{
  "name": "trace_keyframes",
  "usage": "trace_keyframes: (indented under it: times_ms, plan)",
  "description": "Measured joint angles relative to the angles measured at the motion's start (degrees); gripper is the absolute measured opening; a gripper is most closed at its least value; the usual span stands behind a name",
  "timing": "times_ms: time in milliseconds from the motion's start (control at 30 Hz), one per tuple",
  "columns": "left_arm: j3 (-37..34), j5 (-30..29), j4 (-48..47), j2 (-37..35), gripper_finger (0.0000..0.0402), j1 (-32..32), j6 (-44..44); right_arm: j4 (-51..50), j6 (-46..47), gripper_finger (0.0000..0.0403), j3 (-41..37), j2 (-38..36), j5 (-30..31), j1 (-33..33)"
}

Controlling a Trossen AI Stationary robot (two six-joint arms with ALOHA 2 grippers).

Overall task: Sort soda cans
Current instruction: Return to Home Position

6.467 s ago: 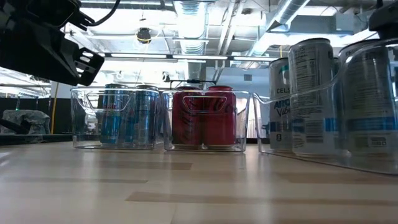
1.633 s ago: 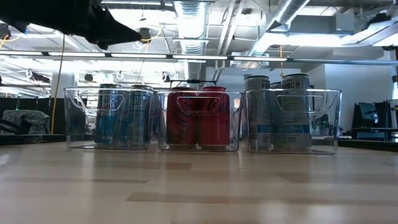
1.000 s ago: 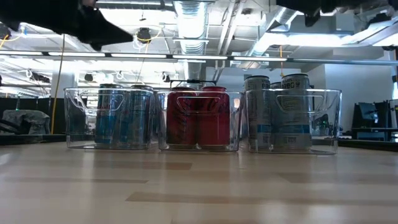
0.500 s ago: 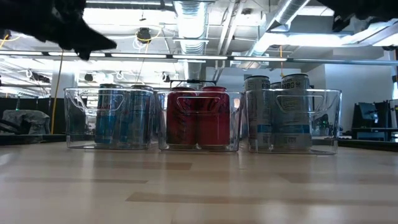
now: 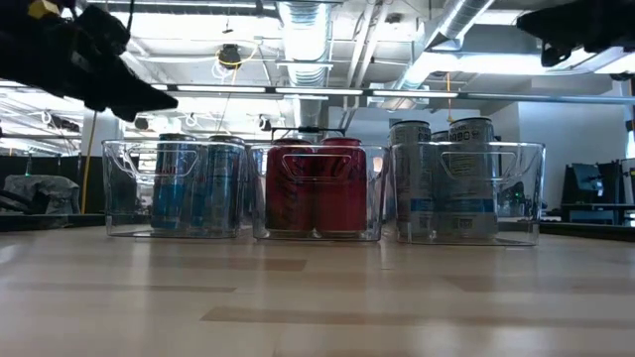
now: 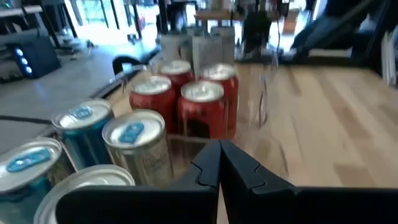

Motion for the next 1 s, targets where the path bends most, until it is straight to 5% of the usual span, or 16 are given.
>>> trace_keyframes:
  times_ms: [367, 567, 1000]
  plan:
    - [-4.2, -0.3, -2.4, -13.5, 0.0000, 0.0, 1.0, -1.9, -0.9, 0.0004, -0.6, -4.1, 0.1, 0.0]
    - [-6.8, -0.4, -1.9, -20.0, 0.0000, 0.0, 0.4, 6.6, -1.3, 0.0004, -4.9, -3.5, 0.4, -1.5]
    - [-7.2, 0.1, -0.5, -19.3, 0.0000, 0.1, -1.4, 6.4, 3.5, 0.0004, -8.8, -3.2, -0.1, -6.6]
